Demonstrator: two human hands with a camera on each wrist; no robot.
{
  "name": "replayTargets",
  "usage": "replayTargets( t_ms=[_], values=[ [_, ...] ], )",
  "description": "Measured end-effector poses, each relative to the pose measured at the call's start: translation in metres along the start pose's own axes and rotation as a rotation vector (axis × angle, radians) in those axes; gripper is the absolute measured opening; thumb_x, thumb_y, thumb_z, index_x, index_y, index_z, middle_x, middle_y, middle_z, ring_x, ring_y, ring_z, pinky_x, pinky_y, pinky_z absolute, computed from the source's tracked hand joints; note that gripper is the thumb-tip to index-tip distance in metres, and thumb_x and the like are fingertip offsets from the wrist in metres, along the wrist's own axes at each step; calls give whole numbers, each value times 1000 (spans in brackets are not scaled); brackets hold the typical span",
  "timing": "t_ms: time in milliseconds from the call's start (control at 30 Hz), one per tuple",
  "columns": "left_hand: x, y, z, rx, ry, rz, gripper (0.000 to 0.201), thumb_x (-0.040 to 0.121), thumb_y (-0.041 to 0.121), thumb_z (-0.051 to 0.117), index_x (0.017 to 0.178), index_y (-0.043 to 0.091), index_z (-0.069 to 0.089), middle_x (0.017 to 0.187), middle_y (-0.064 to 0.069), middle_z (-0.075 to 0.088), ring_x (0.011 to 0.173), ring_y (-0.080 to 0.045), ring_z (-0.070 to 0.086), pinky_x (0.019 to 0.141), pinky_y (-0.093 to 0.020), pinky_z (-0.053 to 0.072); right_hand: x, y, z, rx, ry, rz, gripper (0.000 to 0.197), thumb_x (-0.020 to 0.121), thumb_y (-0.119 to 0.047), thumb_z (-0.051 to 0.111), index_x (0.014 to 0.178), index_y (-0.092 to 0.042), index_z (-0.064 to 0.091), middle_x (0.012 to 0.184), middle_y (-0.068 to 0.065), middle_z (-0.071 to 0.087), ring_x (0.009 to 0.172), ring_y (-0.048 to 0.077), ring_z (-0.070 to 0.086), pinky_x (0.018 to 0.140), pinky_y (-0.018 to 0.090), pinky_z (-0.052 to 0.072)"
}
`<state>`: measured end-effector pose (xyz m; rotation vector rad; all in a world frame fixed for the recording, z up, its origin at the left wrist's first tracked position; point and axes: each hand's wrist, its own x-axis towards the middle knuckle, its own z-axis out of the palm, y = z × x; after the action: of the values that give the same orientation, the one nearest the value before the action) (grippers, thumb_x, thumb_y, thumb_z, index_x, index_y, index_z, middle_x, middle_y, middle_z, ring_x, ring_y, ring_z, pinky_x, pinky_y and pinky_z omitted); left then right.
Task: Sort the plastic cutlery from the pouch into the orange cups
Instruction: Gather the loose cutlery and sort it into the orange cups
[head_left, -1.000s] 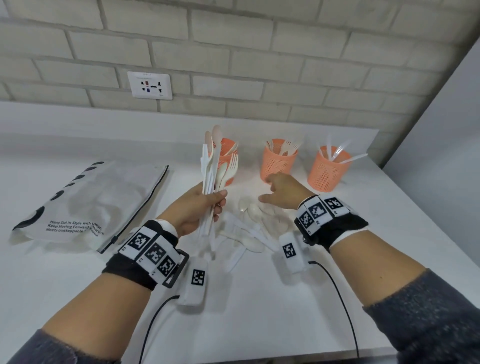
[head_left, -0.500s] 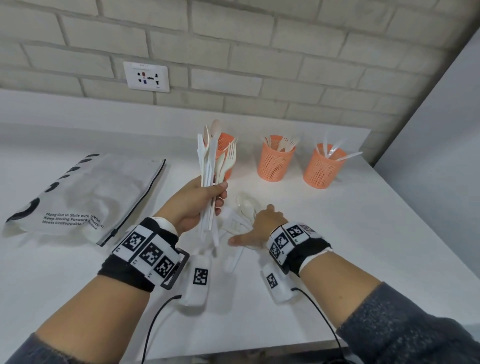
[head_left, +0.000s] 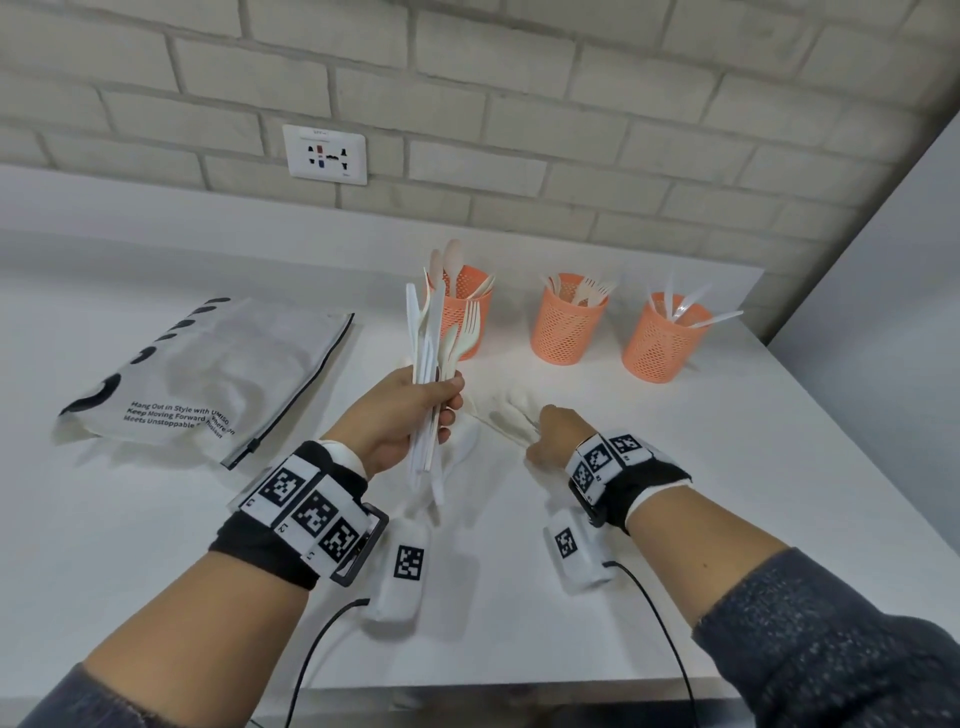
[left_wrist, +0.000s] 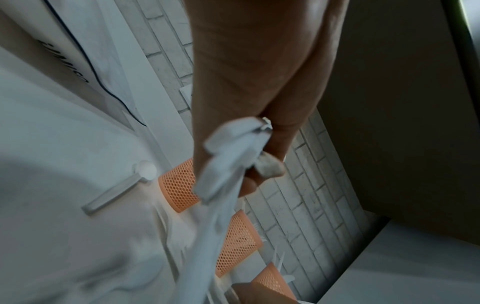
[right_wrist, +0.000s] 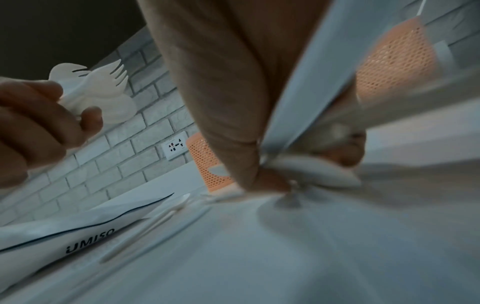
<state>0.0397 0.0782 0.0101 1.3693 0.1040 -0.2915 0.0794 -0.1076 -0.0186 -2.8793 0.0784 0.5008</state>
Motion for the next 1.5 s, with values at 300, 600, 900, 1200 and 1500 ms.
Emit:
replayTargets(
  t_ms=[300, 600, 900, 1200, 1500],
  values=[
    [5, -2, 28, -42, 51, -10, 10, 92, 13, 56, 83, 10, 53, 63, -1, 51, 46, -9, 45, 53, -25, 42, 11, 34, -20, 213, 41, -106, 13, 92, -10, 42, 103, -2, 42, 104, 16, 50, 93, 29, 51, 71, 27, 37],
    [31, -6, 86, -143, 119, 29, 14, 86, 17, 65, 81, 10, 54, 63, -2, 48, 44, -9, 44, 45, -22, 41, -9, 57, -73, 1069, -81, -400, 16, 91, -3, 50, 101, -12, 58, 82, 2, 57, 68, 4, 60, 60, 17, 46],
    [47, 1, 134, -289, 49, 109, 37, 90, 23, 58, 115, -4, 59, 81, -14, 71, 66, -19, 70, 56, -27, 56, -20, 53, -79, 1130, -229, -566, 21, 94, -11, 47, 108, -21, 59, 116, 33, 56, 98, 36, 57, 85, 40, 48],
    [62, -1, 147, -454, -17, 98, 40, 91, 22, 53, 125, 1, 55, 119, -19, 64, 110, -29, 61, 87, -36, 55, 7, 60, -79, 965, -230, -406, 58, 86, -40, 55, 132, -16, 32, 124, 10, 56, 112, 22, 58, 101, 42, 46],
    [77, -1, 157, -431, -79, 109, 59, 79, 27, 59, 128, -5, 50, 126, -25, 58, 118, -33, 56, 92, -37, 51, 10, 56, -100, 991, -85, -377, 39, 94, -17, 44, 132, -7, 43, 123, 14, 57, 118, 30, 54, 105, 41, 41]
  ],
)
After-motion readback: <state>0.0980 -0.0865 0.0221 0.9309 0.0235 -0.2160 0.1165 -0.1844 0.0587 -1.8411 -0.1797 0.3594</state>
